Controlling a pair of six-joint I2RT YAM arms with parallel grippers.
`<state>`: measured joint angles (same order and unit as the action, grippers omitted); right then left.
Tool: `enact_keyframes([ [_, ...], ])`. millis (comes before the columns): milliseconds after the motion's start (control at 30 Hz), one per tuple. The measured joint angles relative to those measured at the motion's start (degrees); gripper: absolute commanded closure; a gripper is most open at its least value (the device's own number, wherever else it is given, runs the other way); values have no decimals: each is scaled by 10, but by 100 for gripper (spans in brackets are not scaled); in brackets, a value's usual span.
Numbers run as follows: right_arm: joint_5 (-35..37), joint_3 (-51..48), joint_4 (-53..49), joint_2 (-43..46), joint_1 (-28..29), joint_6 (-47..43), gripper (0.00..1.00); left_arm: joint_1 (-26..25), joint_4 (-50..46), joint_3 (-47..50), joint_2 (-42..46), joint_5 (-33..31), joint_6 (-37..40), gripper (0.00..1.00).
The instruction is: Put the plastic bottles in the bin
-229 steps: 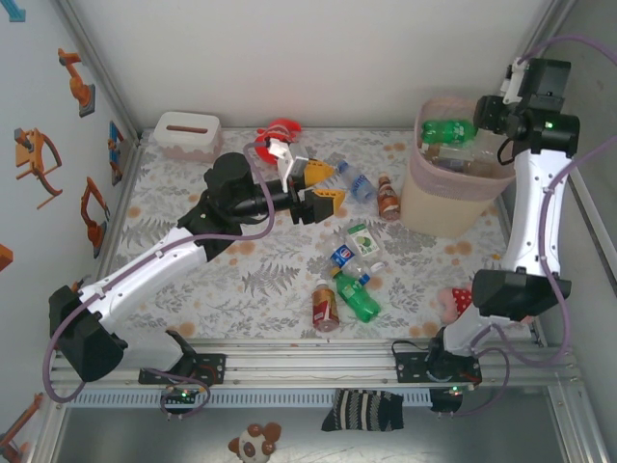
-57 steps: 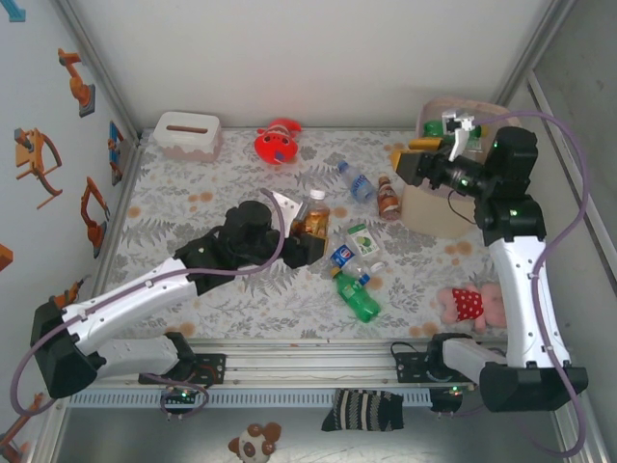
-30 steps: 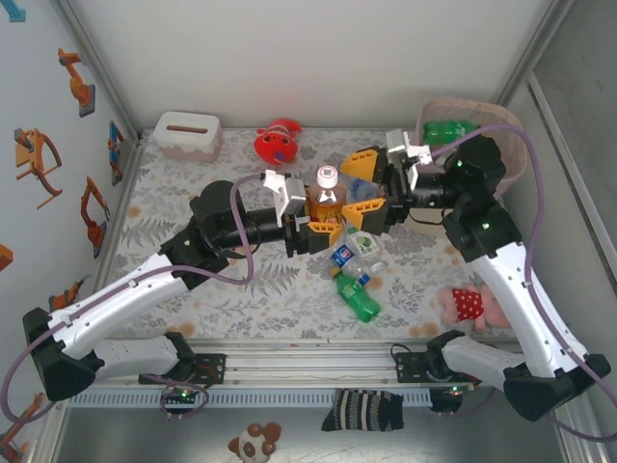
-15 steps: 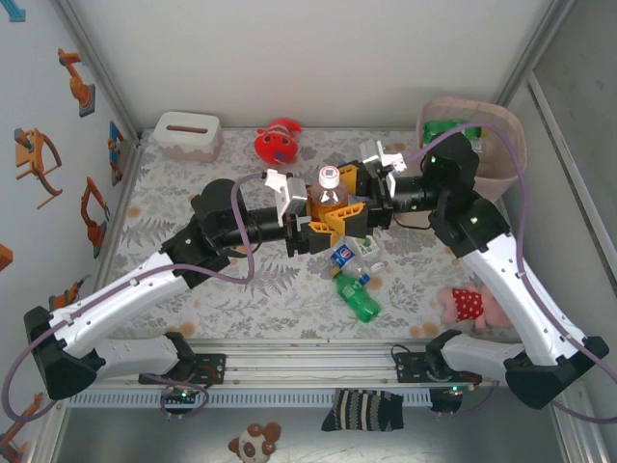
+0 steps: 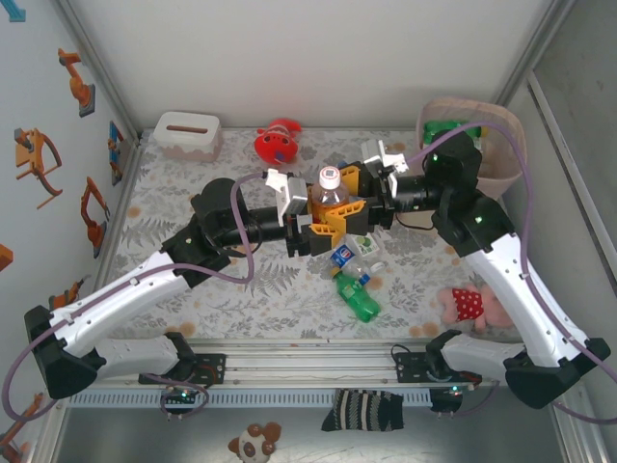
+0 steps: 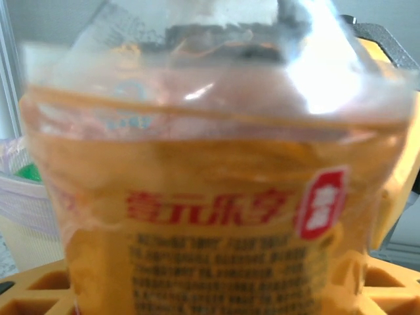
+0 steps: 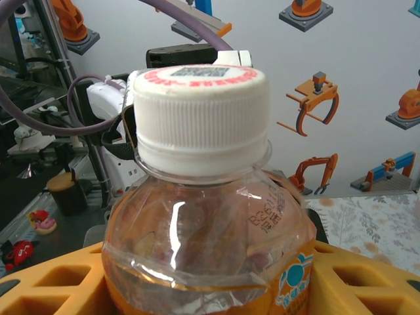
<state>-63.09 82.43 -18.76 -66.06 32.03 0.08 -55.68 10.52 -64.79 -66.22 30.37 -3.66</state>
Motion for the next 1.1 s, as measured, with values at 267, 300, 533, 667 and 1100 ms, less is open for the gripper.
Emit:
enact_keyframes([
  [267, 24, 25, -38, -1, -9, -17, 44, 2, 1, 2, 3, -21, 4, 22],
  [300, 25, 28, -40, -2, -16, -17, 44, 2, 2, 4, 5, -23, 4, 21],
  [533, 30, 59, -50, -13, -106, -1, 45, 5, -6, 24, 27, -43, 5, 20],
  [667, 42, 71, -50, -24, -176, 19, 45, 5, -10, 33, 40, -50, 5, 20],
  [1100, 200, 217, -176, -138, -379, 89, 50, 5, -16, 35, 43, -55, 8, 20],
])
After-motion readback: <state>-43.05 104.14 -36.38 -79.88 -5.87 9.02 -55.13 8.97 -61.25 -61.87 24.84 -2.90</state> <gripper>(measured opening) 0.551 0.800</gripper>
